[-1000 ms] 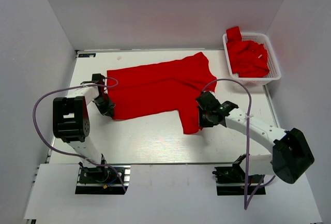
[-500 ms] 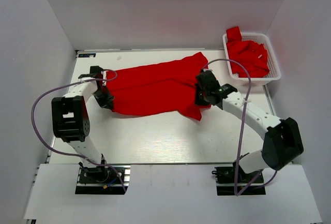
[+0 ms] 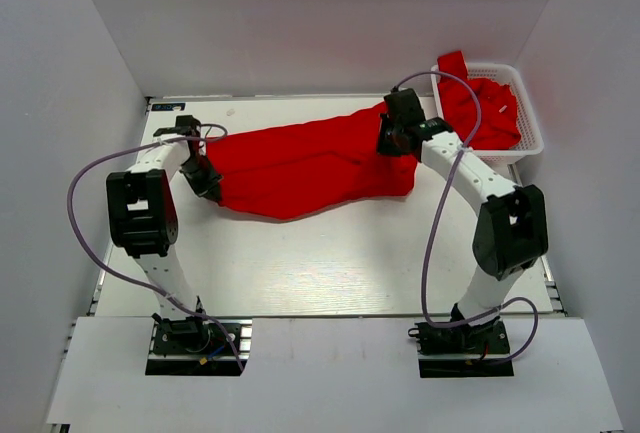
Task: Fold and stack the t-shirts
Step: Grap the side of the flattened tshirt closest away from the robot with both arms, then fold the other side of the tshirt into a rectangle
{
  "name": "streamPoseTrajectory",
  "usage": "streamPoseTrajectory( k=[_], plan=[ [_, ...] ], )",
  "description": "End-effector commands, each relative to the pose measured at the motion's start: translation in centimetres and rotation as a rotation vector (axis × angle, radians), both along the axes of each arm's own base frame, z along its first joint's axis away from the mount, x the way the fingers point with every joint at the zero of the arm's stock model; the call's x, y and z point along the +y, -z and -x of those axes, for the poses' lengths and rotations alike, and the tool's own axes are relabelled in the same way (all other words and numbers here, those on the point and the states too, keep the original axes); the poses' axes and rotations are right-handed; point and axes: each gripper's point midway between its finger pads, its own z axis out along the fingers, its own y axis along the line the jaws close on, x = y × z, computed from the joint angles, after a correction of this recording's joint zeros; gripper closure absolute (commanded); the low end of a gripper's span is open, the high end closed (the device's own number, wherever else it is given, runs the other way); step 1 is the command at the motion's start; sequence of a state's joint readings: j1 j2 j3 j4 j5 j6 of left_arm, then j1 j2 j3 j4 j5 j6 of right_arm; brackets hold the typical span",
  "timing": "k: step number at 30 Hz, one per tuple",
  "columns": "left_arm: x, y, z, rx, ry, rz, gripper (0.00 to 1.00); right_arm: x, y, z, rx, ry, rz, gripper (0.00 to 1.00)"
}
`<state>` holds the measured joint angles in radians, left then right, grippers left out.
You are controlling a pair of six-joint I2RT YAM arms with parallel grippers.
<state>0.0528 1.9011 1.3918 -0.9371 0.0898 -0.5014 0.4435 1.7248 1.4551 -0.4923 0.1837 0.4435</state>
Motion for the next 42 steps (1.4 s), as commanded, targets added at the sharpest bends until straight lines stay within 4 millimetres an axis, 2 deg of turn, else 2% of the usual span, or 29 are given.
streamPoseTrajectory(
  k=[1, 3, 4, 5, 7, 9, 10, 12, 13, 14, 18, 21, 22, 24, 25, 27, 28, 32, 33, 35, 36, 37, 39, 42],
  plan=[
    [0.8, -1.5, -0.9, -0.02, -0.04, -0.013, 1.0, -0.5, -2.0, -3.2, -0.067, 0.009, -0.015, 1.0],
    [1.2, -1.6, -1.2, -0.017, -0.061, -0.011, 1.0, -0.2, -2.7, -4.4, -0.089, 0.006, -0.026, 1.0],
    [1.6, -1.6, -1.5, -0.019, -0.071, -0.012, 1.0, -0.5, -2.2, -4.9, -0.076, -0.001, -0.02, 1.0],
    [1.6, -2.0, -2.1, -0.038, -0.071, -0.013, 1.0, -0.4, -2.7, -5.7, -0.091, -0.001, -0.029, 1.0],
    [1.9, -2.0, -2.9, -0.045, -0.081, 0.0, 1.0, -0.2, -2.1, -6.2, -0.083, -0.018, -0.024, 1.0],
    [2.2, -2.0, -3.1, -0.041, -0.089, 0.012, 1.0, -0.4, -2.7, -7.4, -0.1, -0.013, -0.028, 1.0],
    [2.4, -1.7, -3.6, -0.039, -0.096, 0.021, 1.0, -0.4, -1.9, -7.8, -0.089, -0.014, -0.023, 1.0],
    [2.3, -1.7, -4.2, -0.045, -0.094, 0.032, 1.0, -0.4, -2.7, -8.7, -0.109, -0.013, -0.03, 1.0],
    [2.4, -2.1, -5.0, -0.064, -0.094, 0.03, 1.0, -0.4, -1.8, -9.1, -0.096, -0.013, -0.026, 1.0],
    [2.8, -2.2, -5.3, -0.068, -0.103, 0.03, 1.0, -0.7, -2.5, -9.7, -0.112, -0.008, -0.034, 1.0],
    [3.3, -2.6, -7.4, -0.106, -0.087, 0.012, 1.0, -0.6, -1.8, -10.9, -0.107, -0.022, -0.043, 1.0],
    [3.5, -2.8, -8.1, -0.123, -0.064, 0.005, 1.0, -0.5, -1.9, -11.9, -0.128, -0.03, -0.058, 1.0],
    [3.5, -2.3, -8.0, -0.111, -0.064, 0.007, 1.0, -0.3, -2.5, -12.2, -0.14, -0.036, -0.064, 1.0],
    [3.6, -2.1, -8.2, -0.11, -0.054, 0.004, 1.0, -0.8, -1.7, -12.8, -0.134, -0.024, -0.056, 1.0],
    [3.6, -1.7, -8.4, -0.11, -0.054, 0.004, 1.0, -0.7, -2.4, -13.2, -0.15, -0.02, -0.065, 1.0],
    [3.7, -1.6, -8.8, -0.12, -0.045, 0.001, 1.0, -0.9, -1.5, -13.6, -0.135, -0.028, -0.067, 1.0],
    [3.7, -1.7, -9.0, -0.129, -0.045, 0.0, 1.0, -0.7, -2.3, -14.1, -0.156, -0.034, -0.077, 1.0],
    [4.0, -1.3, -9.6, -0.147, -0.038, -0.013, 1.0, -0.3, -1.1, -15.6, -0.164, -0.065, -0.073, 1.0],
    [4.1, -1.4, -10.0, -0.163, -0.029, -0.017, 1.0, 0.4, -0.3, -15.8, -0.149, -0.095, -0.089, 1.0],
    [4.1, -1.2, -10.4, -0.17, -0.029, -0.018, 1.0, 0.6, -0.3, -16.2, -0.155, -0.101, -0.097, 1.0],
    [4.1, -0.7, -10.4, -0.158, -0.029, -0.017, 0.98, 0.6, 0.3, -16.8, -0.162, -0.103, -0.096, 1.0],
    [4.2, -1.0, -10.7, -0.169, -0.029, -0.018, 0.97, 0.6, 0.5, -17.0, -0.165, -0.109, -0.097, 1.0],
    [4.8, -1.1, -11.4, -0.187, -0.037, -0.05, 0.86, 1.0, 0.9, -18.0, -0.193, -0.12, -0.11, 1.0],
    [5.2, -0.7, -12.4, -0.191, -0.042, -0.068, 0.76, 1.4, 1.0, -19.4, -0.247, -0.128, -0.114, 1.0]
  ],
)
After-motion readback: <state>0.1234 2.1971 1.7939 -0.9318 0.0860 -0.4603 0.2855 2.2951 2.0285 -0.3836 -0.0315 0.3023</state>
